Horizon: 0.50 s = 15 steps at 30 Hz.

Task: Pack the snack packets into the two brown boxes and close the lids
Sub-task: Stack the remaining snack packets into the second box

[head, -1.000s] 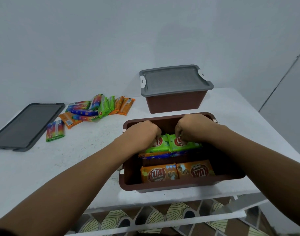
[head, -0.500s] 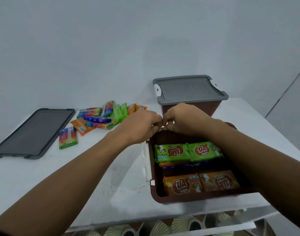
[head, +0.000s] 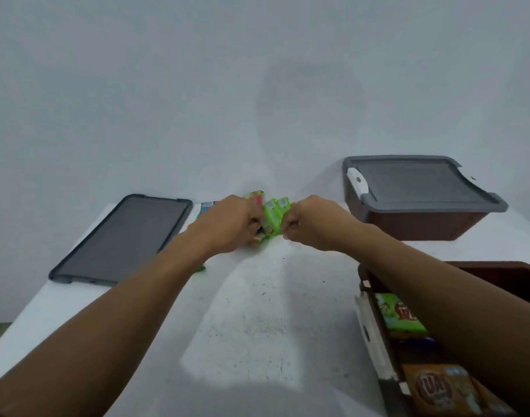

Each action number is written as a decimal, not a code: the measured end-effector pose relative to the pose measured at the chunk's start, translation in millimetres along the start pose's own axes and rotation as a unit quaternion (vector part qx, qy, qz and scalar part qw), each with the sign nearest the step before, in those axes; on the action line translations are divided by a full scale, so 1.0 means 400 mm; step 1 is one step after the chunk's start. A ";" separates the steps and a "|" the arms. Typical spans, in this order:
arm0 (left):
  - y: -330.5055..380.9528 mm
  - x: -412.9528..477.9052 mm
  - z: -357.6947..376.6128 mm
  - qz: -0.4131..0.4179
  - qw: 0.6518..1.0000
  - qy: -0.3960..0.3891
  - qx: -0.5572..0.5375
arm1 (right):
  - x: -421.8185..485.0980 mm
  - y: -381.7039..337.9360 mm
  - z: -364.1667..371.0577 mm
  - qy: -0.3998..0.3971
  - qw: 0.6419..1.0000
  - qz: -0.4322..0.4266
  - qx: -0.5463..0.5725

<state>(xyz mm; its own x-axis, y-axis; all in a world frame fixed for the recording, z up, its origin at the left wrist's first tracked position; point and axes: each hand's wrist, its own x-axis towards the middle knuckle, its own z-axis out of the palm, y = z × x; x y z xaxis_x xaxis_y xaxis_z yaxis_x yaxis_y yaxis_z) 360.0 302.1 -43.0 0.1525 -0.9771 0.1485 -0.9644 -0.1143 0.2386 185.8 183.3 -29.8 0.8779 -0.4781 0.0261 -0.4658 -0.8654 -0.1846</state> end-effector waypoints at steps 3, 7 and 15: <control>-0.090 0.011 -0.012 -0.001 1.000 0.004 0.013 | 0.071 -0.042 0.025 -0.014 1.000 0.010 0.015; -0.187 0.037 -0.003 -0.008 0.999 -0.023 0.032 | 0.149 -0.081 0.061 -0.050 0.998 0.022 -0.012; -0.271 0.089 0.079 -0.001 0.984 -0.112 0.139 | 0.221 -0.128 0.161 -0.077 0.991 -0.010 -0.110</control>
<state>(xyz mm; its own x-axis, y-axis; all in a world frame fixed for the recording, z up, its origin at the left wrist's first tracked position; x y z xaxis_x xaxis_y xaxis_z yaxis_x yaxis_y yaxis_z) 463.3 274.0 -93.9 0.1339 -0.9883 -0.0735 -0.9906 -0.1314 -0.0376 294.5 195.0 -81.5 0.8861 -0.4460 -0.1263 -0.4456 -0.8946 0.0325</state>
